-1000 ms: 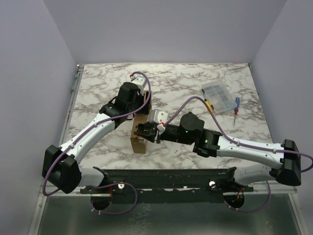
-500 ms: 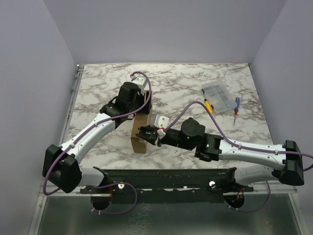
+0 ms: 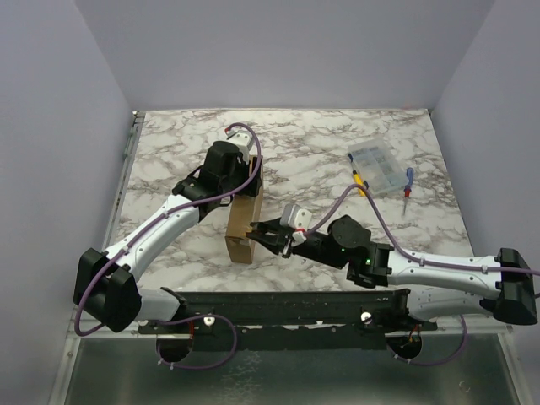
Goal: Unpack the express box
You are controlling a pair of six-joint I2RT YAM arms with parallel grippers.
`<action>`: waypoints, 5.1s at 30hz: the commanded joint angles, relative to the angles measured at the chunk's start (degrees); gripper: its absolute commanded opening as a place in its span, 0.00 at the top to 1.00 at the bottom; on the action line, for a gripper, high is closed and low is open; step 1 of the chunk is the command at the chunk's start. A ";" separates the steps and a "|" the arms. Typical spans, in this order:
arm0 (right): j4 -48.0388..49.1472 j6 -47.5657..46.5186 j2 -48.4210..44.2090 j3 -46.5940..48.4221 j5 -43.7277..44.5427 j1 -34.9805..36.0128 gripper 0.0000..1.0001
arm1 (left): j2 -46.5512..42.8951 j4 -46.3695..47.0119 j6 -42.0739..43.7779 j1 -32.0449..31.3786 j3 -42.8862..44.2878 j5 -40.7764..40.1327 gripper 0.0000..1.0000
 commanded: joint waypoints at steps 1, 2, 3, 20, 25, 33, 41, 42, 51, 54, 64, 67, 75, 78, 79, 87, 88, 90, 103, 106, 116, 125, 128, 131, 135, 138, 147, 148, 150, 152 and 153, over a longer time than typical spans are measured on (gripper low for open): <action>6.70 0.83 -1.06 -5.65 3.29 0.10 0.99 | 1.12 -2.42 1.93 0.05 -0.48 -0.38 0.37; 8.13 0.89 -1.40 -6.94 3.28 0.10 0.99 | 1.16 -2.43 1.97 0.08 -0.48 -0.36 0.37; 9.74 0.84 -1.62 -7.95 3.54 0.14 0.99 | 1.09 -2.45 2.03 0.02 -0.56 -0.35 0.37; 20.89 6.15 -4.73 -17.66 -1.79 -4.38 0.99 | 0.50 -2.35 2.24 0.04 -0.64 -0.19 0.39; 21.02 5.64 -3.84 -17.68 -4.63 -4.61 0.99 | 0.42 -2.35 2.29 0.08 -0.66 0.30 0.39; 24.26 8.16 -2.97 -20.60 -7.62 -6.95 0.99 | 0.25 -2.29 2.32 0.09 -0.74 0.19 0.39; 20.45 5.98 2.02 -16.01 -9.46 -7.11 0.99 | 0.10 -2.22 2.20 0.09 -0.75 0.50 0.39; 20.54 5.82 2.65 -15.78 -9.73 -7.12 0.99 | 0.10 -2.12 2.23 0.08 -0.74 0.52 0.39; 17.85 6.11 2.35 -13.09 -9.05 -7.09 0.99 | 0.13 -2.13 2.19 0.07 -0.74 0.70 0.40; 20.03 6.43 1.70 -15.01 -8.07 -7.18 0.99 | 0.21 -2.13 2.30 0.09 -0.74 0.70 0.40; 23.69 8.89 4.98 -16.67 -7.92 -7.93 0.99 | 0.46 -2.12 2.23 0.09 -0.66 0.74 0.41; 21.76 8.37 6.38 -14.10 -8.23 -7.88 0.99 | 0.42 -2.06 2.21 0.08 -0.74 0.42 0.41; 6.88 9.92 -1.21 -2.60 -4.27 -7.62 0.99 | 0.75 -2.12 2.27 0.08 -0.66 0.17 0.41; 6.30 9.88 -3.86 -1.62 -5.01 -7.09 0.99 | 0.96 -2.13 2.39 0.08 -0.67 -0.05 0.41; 6.22 9.95 -4.68 -1.49 -5.21 -6.98 0.99 | 0.97 -2.13 2.37 0.09 -0.66 -0.12 0.41; 1.42 9.53 -11.81 0.25 -1.66 -6.79 0.99 | 0.93 -2.21 2.92 0.08 -0.66 0.02 0.37; 0.55 9.26 -13.26 0.06 3.03 -6.79 0.99 | 0.78 -2.17 3.27 0.09 -0.68 0.37 0.33; -0.92 8.58 -16.11 -0.86 11.52 -6.79 0.99 | 0.40 -2.13 4.10 0.09 -0.59 1.87 0.27; -12.72 8.59 -16.56 2.64 50.38 -7.42 0.99 | -4.96 -1.74 18.05 -10.31 -2.84 0.04 0.40; -15.69 10.97 -15.36 4.36 45.04 -8.93 0.99 | -6.72 -1.17 20.79 -12.20 -4.85 2.29 0.39; -8.95 5.80 -12.73 3.09 32.02 -9.34 0.99 | -10.56 5.09 23.20 -14.72 -11.59 7.69 0.45; -3.70 2.52 -6.73 3.78 31.82 -10.80 0.99 | -17.21 8.07 26.19 -16.90 -17.51 6.51 0.48; -2.76 1.62 -6.96 3.06 30.79 -11.24 0.99 | -17.63 8.53 27.66 -17.86 -18.72 5.62 0.50; -1.29 2.68 -7.73 1.33 27.71 -11.53 0.99 | -16.67 8.63 29.03 -18.66 -19.57 4.62 0.51; -0.48 3.68 -7.36 0.08 26.25 -12.10 0.99 | -15.90 8.99 29.97 -18.90 -19.87 3.68 0.53; -0.72 3.99 -7.27 -0.13 25.42 -12.39 0.99 | -16.06 9.28 30.40 -18.90 -20.03 3.05 0.53; -0.63 4.79 -8.50 -2.15 23.28 -12.85 0.99 | -16.98 9.61 30.21 -18.94 -20.23 3.30 0.54; -0.59 4.70 -8.26 -2.04 23.31 -12.85 0.99 | -16.99 9.67 30.28 -18.92 -20.21 3.19 0.54; -0.70 4.85 -7.83 -1.90 22.95 -12.88 0.99 | -17.14 9.70 30.29 -18.95 -20.29 3.07 0.54; -0.64 4.91 -7.76 -1.97 22.62 -12.89 0.99 | -17.12 9.70 30.32 -18.91 -20.34 3.07 0.54; -0.53 4.95 -7.94 -2.01 22.64 -12.86 0.99 | -17.15 9.70 30.29 -18.91 -20.36 3.07 0.54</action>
